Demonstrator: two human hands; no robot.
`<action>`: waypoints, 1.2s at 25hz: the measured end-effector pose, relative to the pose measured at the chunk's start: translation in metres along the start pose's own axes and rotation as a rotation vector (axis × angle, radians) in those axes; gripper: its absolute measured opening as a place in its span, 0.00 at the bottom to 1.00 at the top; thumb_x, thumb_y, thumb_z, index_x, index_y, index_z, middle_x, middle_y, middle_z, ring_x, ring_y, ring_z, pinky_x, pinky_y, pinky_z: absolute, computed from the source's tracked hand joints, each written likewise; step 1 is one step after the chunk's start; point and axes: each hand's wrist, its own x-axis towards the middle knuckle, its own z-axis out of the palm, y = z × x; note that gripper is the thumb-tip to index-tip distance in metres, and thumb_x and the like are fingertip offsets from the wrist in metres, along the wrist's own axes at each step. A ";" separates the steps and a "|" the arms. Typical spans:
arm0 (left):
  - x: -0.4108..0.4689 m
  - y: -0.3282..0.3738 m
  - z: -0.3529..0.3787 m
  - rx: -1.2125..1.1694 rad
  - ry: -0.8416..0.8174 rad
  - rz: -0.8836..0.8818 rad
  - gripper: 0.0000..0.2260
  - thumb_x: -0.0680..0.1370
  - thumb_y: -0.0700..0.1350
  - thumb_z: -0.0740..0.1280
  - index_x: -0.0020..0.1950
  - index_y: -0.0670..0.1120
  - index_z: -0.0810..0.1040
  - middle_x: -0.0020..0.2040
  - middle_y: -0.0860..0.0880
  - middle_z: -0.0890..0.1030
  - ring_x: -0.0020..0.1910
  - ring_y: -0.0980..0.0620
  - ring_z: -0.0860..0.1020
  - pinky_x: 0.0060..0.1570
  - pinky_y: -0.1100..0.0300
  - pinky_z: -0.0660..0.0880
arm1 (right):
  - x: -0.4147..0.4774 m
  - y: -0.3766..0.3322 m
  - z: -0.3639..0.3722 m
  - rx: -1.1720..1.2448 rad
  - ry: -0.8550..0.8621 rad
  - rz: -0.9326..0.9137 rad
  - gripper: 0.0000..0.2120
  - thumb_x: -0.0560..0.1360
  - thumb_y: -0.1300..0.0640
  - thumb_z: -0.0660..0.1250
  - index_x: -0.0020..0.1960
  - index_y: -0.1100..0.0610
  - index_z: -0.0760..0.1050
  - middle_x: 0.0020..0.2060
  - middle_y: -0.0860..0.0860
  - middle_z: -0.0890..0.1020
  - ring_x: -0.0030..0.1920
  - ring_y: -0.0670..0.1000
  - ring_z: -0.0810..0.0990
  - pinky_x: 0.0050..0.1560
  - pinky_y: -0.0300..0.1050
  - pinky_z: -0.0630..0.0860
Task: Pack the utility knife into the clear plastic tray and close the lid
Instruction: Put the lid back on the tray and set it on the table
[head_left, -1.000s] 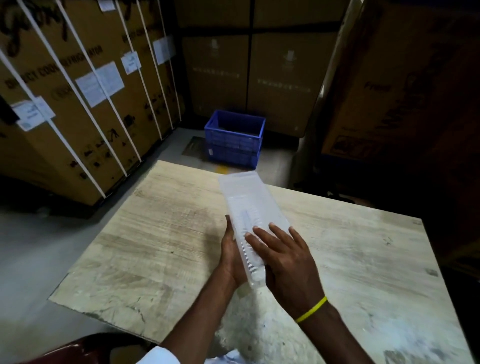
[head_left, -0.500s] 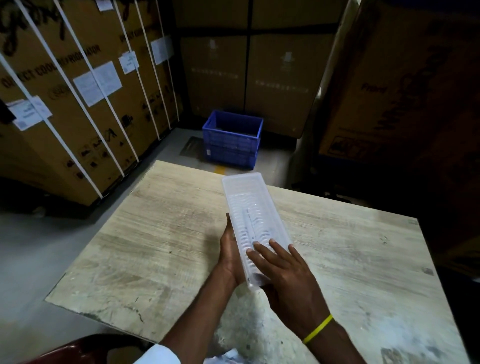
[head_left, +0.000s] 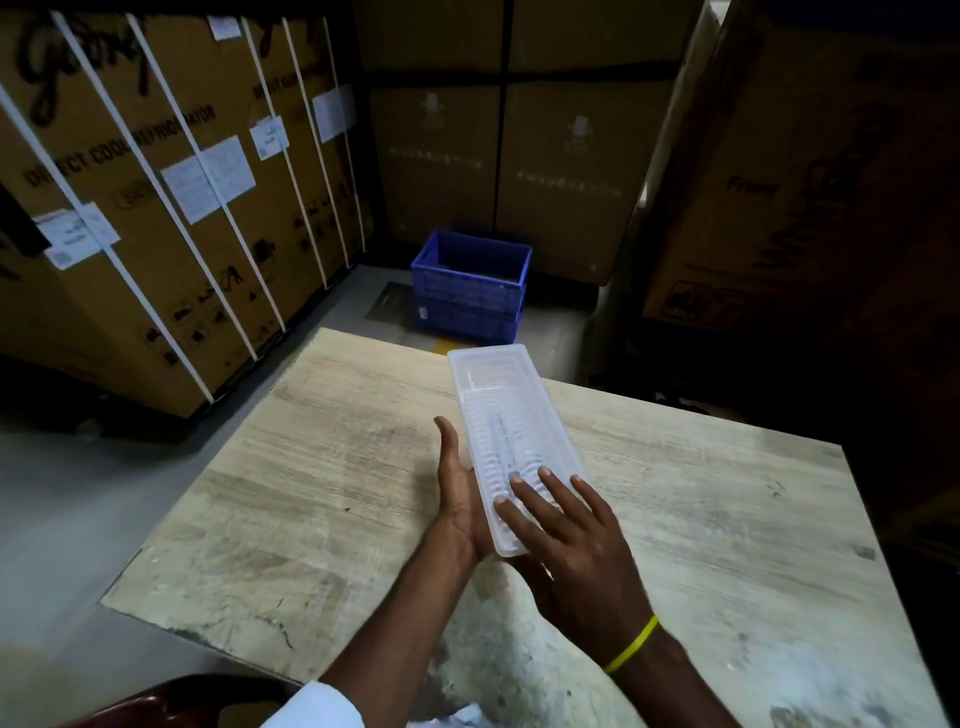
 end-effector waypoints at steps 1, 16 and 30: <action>-0.001 0.000 0.001 0.001 -0.021 -0.006 0.47 0.66 0.77 0.59 0.71 0.42 0.71 0.64 0.34 0.79 0.57 0.34 0.81 0.58 0.39 0.77 | 0.000 0.000 0.002 -0.015 0.040 -0.013 0.19 0.79 0.48 0.67 0.68 0.53 0.77 0.69 0.51 0.77 0.72 0.57 0.72 0.67 0.62 0.71; -0.002 0.009 0.005 0.055 -0.106 0.065 0.39 0.65 0.58 0.70 0.71 0.41 0.71 0.53 0.38 0.81 0.51 0.38 0.80 0.52 0.40 0.78 | 0.003 0.013 -0.038 1.615 0.018 1.502 0.33 0.57 0.40 0.82 0.54 0.60 0.82 0.49 0.56 0.85 0.54 0.59 0.84 0.61 0.54 0.78; -0.022 0.000 0.016 0.581 0.139 -0.067 0.29 0.66 0.59 0.76 0.60 0.42 0.82 0.56 0.39 0.85 0.58 0.36 0.82 0.63 0.39 0.76 | 0.002 0.016 -0.020 1.837 0.454 1.560 0.22 0.64 0.59 0.76 0.55 0.68 0.78 0.49 0.67 0.84 0.50 0.62 0.85 0.54 0.56 0.82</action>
